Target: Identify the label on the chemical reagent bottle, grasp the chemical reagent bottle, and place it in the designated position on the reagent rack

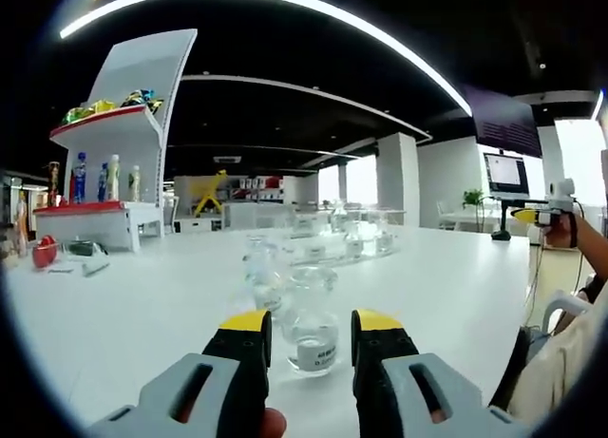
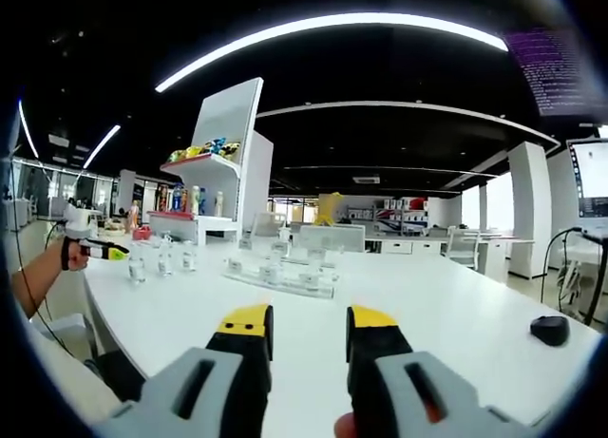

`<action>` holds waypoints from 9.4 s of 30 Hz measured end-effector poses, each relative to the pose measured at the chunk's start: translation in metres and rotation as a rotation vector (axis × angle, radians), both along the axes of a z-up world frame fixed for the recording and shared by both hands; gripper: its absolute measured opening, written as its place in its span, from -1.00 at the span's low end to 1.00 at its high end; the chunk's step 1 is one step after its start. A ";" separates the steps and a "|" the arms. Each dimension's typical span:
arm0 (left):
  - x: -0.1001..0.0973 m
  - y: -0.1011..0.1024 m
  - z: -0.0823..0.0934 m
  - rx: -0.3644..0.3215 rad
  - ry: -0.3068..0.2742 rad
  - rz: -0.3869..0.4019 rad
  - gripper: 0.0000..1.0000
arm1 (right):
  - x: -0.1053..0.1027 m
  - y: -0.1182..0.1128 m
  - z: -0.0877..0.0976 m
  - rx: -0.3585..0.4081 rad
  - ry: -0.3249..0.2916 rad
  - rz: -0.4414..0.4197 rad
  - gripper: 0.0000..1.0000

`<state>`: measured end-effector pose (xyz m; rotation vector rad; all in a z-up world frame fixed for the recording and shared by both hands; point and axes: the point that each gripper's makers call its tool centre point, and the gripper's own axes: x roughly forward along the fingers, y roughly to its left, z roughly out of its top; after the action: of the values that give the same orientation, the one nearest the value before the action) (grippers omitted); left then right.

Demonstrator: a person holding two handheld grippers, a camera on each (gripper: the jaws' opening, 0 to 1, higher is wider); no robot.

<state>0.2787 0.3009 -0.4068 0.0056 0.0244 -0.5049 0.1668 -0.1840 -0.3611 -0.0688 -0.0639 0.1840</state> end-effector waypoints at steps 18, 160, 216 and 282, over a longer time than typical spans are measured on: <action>0.018 -0.010 -0.001 -0.030 0.004 0.002 -0.34 | -0.003 -0.009 0.003 0.004 -0.007 -0.020 -0.41; 0.018 -0.015 0.020 -0.026 -0.015 0.075 -0.62 | -0.003 -0.023 -0.007 0.014 0.002 -0.054 -0.49; 0.068 -0.076 0.094 -0.035 -0.038 -0.027 -0.61 | -0.001 -0.021 -0.010 0.012 0.012 -0.040 -0.50; 0.199 -0.130 0.132 0.021 -0.069 -0.083 -0.62 | 0.024 -0.028 -0.018 0.047 0.053 -0.036 -0.51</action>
<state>0.4776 0.1711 -0.2747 0.0444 -0.0386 -0.5872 0.1912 -0.2123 -0.3791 -0.0183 -0.0136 0.1478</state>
